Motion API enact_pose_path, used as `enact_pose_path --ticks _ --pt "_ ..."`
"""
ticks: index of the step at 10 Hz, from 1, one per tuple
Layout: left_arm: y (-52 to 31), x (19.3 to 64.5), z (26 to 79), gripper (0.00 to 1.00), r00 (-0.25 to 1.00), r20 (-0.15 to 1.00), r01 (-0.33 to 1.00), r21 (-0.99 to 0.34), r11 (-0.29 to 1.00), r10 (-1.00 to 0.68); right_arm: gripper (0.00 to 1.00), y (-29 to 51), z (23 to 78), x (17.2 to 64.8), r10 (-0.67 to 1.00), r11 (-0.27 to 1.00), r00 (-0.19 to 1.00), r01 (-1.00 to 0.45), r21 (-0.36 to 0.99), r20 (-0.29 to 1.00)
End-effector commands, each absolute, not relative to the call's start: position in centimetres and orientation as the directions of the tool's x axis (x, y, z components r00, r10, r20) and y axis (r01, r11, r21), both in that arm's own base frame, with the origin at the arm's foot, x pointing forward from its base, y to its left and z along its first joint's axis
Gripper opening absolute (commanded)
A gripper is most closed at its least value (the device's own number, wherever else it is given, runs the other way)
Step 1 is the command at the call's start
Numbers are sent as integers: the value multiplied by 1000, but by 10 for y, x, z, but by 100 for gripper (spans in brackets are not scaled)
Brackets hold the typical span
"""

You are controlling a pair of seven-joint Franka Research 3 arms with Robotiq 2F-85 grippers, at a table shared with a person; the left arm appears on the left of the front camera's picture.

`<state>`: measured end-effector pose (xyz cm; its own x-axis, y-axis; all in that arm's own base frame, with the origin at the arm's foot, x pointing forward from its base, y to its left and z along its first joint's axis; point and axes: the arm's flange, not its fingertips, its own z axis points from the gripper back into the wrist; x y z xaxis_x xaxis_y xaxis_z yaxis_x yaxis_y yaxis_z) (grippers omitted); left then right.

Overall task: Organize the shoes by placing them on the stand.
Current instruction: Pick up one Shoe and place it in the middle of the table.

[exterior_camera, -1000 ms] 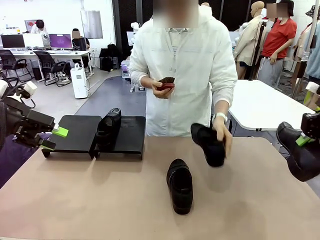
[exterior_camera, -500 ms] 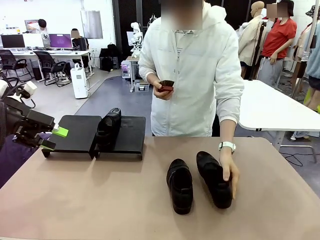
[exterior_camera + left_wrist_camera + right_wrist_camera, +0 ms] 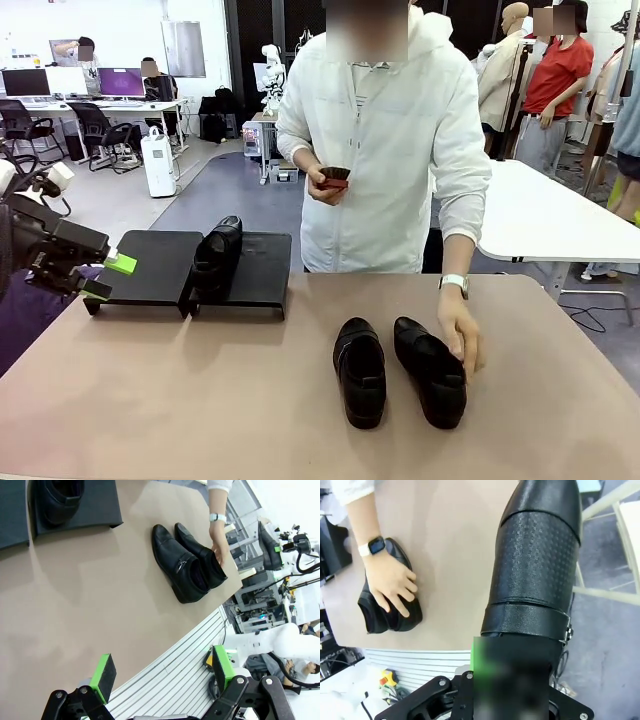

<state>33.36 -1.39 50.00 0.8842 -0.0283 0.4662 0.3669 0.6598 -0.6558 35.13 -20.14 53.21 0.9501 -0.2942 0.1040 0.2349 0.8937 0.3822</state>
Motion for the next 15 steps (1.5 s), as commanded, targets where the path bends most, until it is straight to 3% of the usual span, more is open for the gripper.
enact_pose_path --ticks 1,3,6,11,15 --pt "-14 333 501 100 883 469 365 -667 649 -15 0 -171 532 357 -326 882 936 251 398 133" --pt "-14 333 501 100 883 469 365 -667 649 -15 0 -120 544 353 -311 902 937 239 360 158" --pt "-14 333 501 100 883 469 365 -667 649 -15 0 18 564 344 -255 892 944 146 427 210" --pt "-14 333 501 100 883 469 365 -667 649 -15 0 263 527 390 63 899 962 -171 402 267" --pt "-14 333 501 100 883 469 365 -667 649 -15 0 341 496 413 196 862 953 -280 422 233"
